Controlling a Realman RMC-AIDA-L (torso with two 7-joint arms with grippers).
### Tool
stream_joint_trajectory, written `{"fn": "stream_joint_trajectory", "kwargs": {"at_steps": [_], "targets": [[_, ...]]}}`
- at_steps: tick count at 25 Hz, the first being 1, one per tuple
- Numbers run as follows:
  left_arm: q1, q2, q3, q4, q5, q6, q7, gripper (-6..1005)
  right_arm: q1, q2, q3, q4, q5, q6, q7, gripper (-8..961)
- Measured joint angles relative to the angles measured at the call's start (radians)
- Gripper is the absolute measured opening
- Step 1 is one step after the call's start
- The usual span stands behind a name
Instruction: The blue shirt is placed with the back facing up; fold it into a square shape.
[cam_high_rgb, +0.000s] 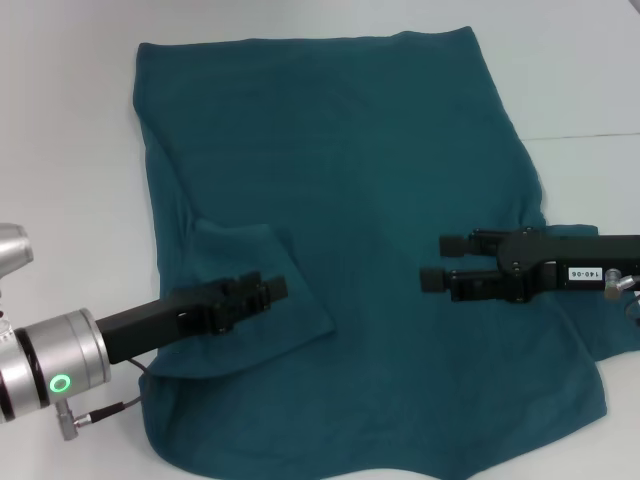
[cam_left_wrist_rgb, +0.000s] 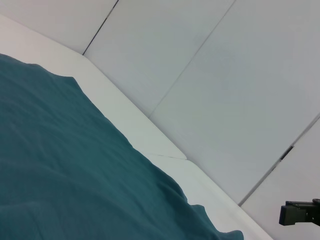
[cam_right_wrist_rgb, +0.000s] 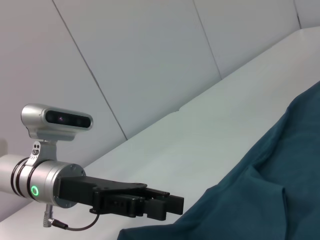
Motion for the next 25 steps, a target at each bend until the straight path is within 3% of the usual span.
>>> {"fn": "stream_joint_trajectory", "kwargs": {"at_steps": [8, 13, 15, 18, 25], "targets": [[0.016, 0.000, -0.004, 0.052, -0.049, 0.027, 0.009, 594, 0.003, -0.013, 0.058, -0.002, 0.000, 0.015, 0.022, 880], [0.026, 0.002, -0.005, 0.104, -0.067, 0.064, 0.020, 755, -0.007, -0.053, 0.065, -0.002, -0.056, 0.103, 0.201, 880], [0.026, 0.002, -0.005, 0.116, -0.067, 0.079, 0.029, 823, -0.008, -0.058, 0.067, -0.002, -0.070, 0.107, 0.225, 880], [0.026, 0.002, -0.004, 0.130, -0.067, 0.100, 0.056, 861, -0.028, -0.080, 0.074, -0.028, -0.097, 0.126, 0.340, 881], [0.019, 0.007, 0.008, 0.137, -0.047, 0.130, 0.097, 879, -0.086, -0.084, 0.098, -0.075, -0.100, 0.211, 0.486, 881]]}}
